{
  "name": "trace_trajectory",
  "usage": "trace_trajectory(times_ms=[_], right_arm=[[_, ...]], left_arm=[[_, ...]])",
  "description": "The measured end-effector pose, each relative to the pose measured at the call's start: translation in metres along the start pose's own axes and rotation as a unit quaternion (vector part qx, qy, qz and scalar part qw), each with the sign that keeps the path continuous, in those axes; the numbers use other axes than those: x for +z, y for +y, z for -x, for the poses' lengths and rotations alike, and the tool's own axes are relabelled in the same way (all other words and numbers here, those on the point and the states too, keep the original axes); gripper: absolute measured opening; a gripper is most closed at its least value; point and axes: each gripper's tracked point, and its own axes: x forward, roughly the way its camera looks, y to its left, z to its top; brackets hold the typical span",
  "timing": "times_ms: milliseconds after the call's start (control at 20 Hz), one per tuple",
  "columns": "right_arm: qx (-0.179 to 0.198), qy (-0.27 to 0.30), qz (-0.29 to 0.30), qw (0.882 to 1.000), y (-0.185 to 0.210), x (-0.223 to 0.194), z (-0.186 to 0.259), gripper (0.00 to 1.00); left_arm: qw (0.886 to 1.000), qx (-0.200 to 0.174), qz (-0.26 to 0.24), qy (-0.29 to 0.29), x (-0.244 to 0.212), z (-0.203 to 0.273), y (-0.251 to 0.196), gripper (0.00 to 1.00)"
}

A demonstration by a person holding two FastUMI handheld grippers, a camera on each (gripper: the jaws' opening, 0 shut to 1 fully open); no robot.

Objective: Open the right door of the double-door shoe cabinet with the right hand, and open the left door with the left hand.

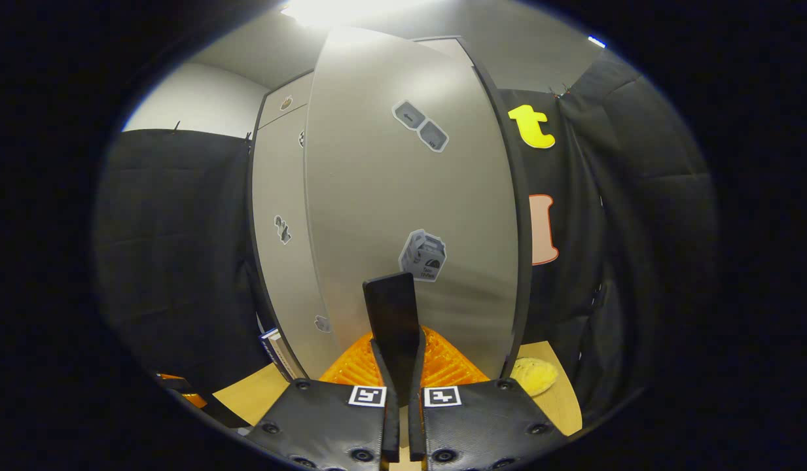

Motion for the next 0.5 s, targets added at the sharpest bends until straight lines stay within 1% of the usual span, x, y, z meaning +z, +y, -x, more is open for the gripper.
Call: trace_trajectory(times_ms=[500], right_arm=[[-0.030,-0.006,-0.006,1.000,-0.014,0.001,0.008,0.07]], left_arm=[[1.000,-0.005,0.012,0.006,-0.007,-0.012,0.006,1.00]])
